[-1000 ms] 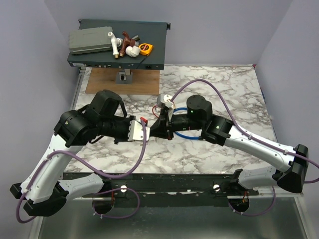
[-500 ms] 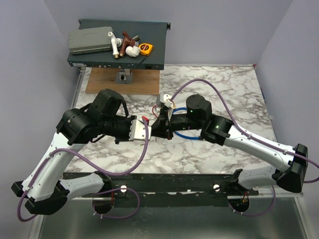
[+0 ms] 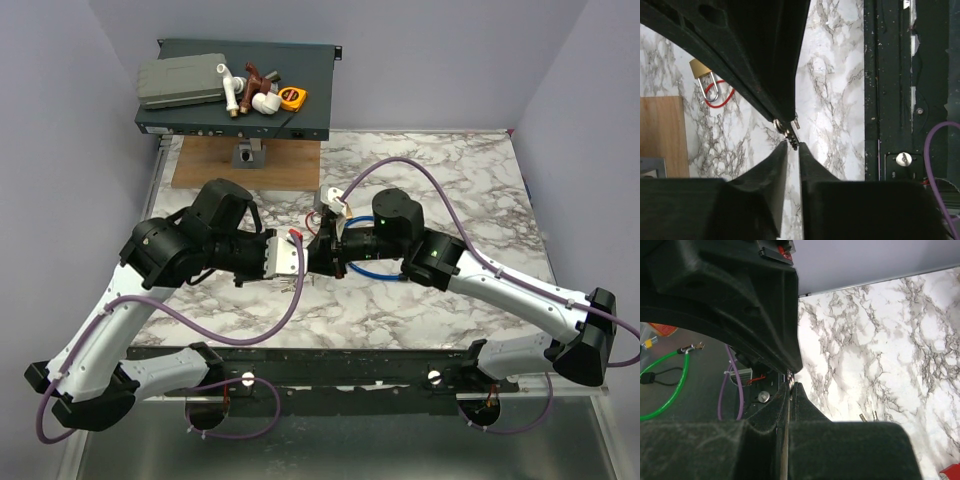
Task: Unlock with the key
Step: Pick up the key from the center of the board.
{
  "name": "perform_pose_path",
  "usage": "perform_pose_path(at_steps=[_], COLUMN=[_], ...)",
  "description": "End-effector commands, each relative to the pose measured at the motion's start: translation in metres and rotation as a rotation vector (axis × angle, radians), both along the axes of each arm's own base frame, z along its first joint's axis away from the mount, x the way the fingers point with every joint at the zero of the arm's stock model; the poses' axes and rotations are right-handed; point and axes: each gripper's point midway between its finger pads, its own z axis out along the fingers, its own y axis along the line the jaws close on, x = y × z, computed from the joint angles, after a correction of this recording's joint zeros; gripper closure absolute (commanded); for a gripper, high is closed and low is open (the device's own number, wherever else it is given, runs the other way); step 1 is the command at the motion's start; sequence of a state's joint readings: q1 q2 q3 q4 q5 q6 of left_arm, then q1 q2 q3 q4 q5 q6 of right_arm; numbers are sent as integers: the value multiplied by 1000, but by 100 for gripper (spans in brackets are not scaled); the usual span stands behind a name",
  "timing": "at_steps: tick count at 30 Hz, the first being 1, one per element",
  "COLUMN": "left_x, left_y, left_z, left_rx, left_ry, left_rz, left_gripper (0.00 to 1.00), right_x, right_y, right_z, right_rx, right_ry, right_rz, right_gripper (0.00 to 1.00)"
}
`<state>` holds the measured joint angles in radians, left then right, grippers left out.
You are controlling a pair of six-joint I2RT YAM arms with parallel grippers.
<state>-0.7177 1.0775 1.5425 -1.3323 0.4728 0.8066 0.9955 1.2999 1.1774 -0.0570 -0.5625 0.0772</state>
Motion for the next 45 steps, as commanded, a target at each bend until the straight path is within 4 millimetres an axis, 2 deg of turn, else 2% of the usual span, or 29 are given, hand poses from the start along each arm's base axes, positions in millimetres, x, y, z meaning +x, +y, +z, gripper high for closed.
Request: perform_pose_path(at_steps=[1,3,9,20,30,35,36,37,38,42,44,45], left_x=[-15,-23,-29,-32,-36,-24,-18,-13,-7,6,6,6], left_y=[-5,-6,-5,-11,-24,-21,-20,-19,-18,-16,-16,-16], left_z=[7,11,22,24,52,40,37,31,27,20,17,16], left_rx=[-26,-31,-53,-85,-176,-143,-135,-120,-113,-89,-82,-79], left_ry=[62,100,107,145,175,139,114,95,75,20,21,22], left_rz=[-51,-68,-74,-67,-69,-31,-14,4,17,45,43,42], left_gripper=[94,100,100,100,100,100,100,100,100,100,100,100], right_x=[7,12,17,16,10,0,-3,-6,-9,-9,-6,-4], right_y=[2,1,3,2,6,0,-1,-3,-4,-6,-8,-8], right_z=[12,12,1,3,-5,2,3,4,4,4,6,8], right_rx=[24,24,-14,-13,-39,-11,-8,-6,-7,-15,-14,-14], right_ry=[-31,-40,-47,-49,-38,-39,-37,-35,-31,-31,-42,-51], right_rz=[-32,-59,-76,-71,-50,-23,-10,3,14,12,-10,-21], right_gripper=[99,99,99,99,99,99,97,89,76,47,38,37])
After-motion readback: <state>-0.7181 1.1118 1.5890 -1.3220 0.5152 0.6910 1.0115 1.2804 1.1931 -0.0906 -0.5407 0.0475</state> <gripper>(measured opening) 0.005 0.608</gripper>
